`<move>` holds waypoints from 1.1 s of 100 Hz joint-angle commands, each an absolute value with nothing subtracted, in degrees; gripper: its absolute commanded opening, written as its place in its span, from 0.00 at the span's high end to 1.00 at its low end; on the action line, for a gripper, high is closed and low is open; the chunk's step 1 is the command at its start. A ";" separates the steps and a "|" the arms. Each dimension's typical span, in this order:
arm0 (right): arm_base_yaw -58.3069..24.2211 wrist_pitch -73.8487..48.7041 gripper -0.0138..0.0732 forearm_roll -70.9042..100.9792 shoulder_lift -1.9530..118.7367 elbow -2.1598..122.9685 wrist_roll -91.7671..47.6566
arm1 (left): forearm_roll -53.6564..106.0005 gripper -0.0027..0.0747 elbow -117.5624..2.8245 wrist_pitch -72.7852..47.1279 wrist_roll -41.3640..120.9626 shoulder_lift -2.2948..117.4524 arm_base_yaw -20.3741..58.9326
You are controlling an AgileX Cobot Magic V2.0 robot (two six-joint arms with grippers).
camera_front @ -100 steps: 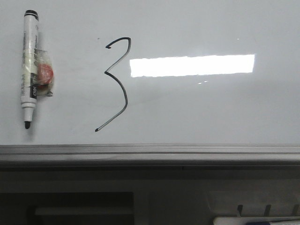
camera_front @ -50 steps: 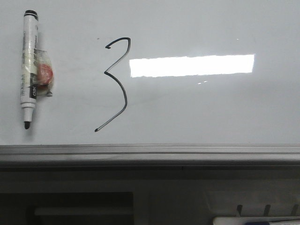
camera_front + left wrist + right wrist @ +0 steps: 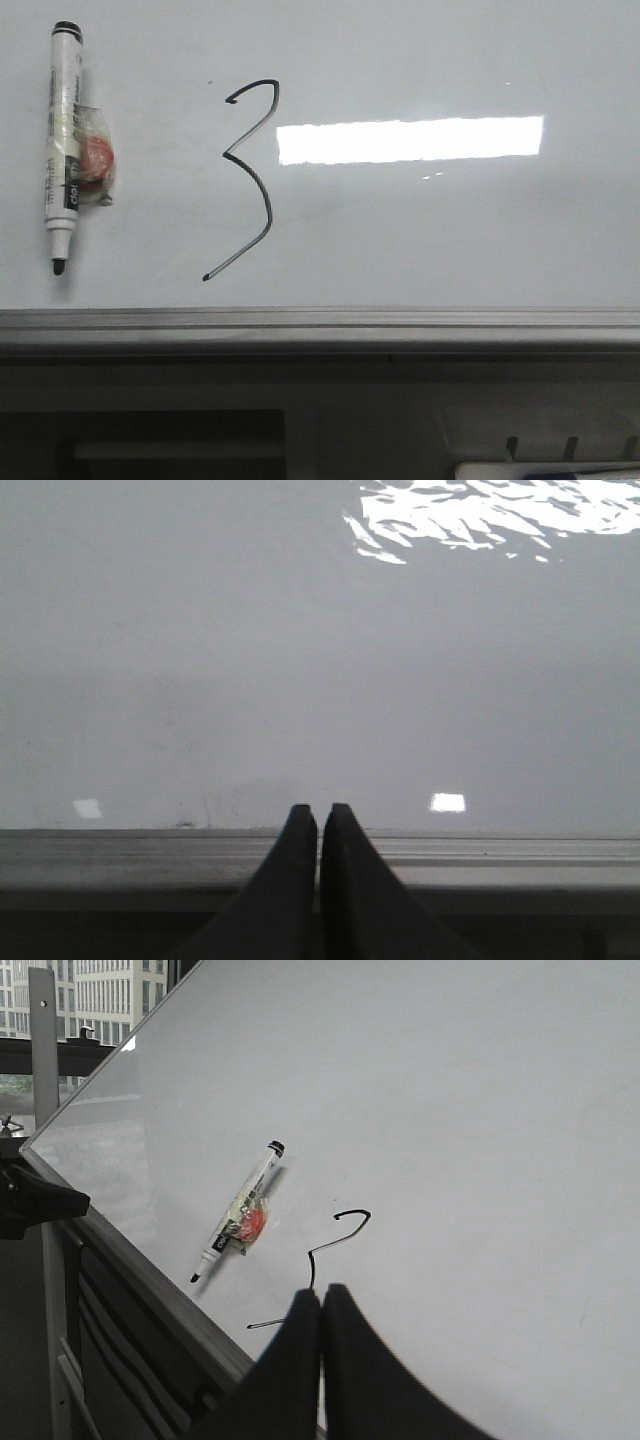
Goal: Write number 3 on whiteboard
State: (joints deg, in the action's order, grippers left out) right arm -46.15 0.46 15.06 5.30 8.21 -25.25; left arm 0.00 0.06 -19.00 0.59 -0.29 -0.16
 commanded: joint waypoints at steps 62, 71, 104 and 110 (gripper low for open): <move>-45.90 5.02 0.89 14.35 5.75 9.81 -25.39 | 0.00 0.99 0.65 -15.72 0.00 -1.62 -0.32; -45.90 5.02 0.89 14.35 5.75 9.81 -25.39 | 0.00 0.99 0.65 -15.72 0.00 -1.62 -0.32; -45.90 6.17 0.89 7.96 5.75 9.81 -21.88 | 0.00 0.99 0.65 -15.72 0.00 -1.62 -0.32; -45.77 6.08 0.89 0.84 5.75 9.81 -14.52 | 0.00 0.99 0.65 -15.72 0.00 -1.62 -0.32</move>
State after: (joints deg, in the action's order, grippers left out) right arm -46.15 1.39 9.14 5.30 8.21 -22.31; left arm 0.00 0.06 -19.00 0.46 -0.29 -0.16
